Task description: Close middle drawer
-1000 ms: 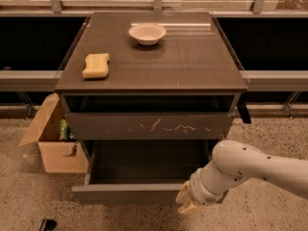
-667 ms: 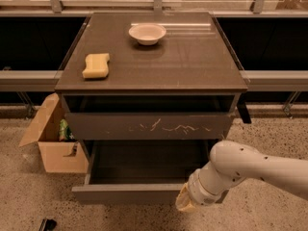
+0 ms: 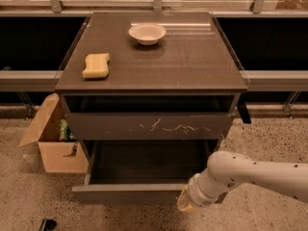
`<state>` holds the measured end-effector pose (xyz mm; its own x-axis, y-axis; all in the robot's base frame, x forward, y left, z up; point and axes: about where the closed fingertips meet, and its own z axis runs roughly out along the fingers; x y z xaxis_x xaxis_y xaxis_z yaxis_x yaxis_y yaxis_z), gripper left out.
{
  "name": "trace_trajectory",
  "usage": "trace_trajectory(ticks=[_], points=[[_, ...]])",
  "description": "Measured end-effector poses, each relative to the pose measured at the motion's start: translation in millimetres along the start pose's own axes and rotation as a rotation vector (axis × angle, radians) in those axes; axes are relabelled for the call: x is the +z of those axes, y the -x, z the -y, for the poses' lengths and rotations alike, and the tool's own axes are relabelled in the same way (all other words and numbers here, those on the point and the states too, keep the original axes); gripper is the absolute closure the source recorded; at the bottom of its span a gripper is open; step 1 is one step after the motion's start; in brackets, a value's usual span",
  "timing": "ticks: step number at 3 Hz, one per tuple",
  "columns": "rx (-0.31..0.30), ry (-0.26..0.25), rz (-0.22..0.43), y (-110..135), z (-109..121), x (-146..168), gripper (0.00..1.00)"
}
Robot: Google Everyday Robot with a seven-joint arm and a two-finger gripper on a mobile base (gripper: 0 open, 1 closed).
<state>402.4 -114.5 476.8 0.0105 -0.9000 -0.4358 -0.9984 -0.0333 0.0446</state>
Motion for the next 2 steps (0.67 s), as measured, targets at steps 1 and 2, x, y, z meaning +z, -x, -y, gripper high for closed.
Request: trace_trajectory(ticks=[1,2], points=[[-0.009,-0.030,0.037,-17,20,22,1.00],[-0.008,-0.051,0.046,-29,43,41,0.86]])
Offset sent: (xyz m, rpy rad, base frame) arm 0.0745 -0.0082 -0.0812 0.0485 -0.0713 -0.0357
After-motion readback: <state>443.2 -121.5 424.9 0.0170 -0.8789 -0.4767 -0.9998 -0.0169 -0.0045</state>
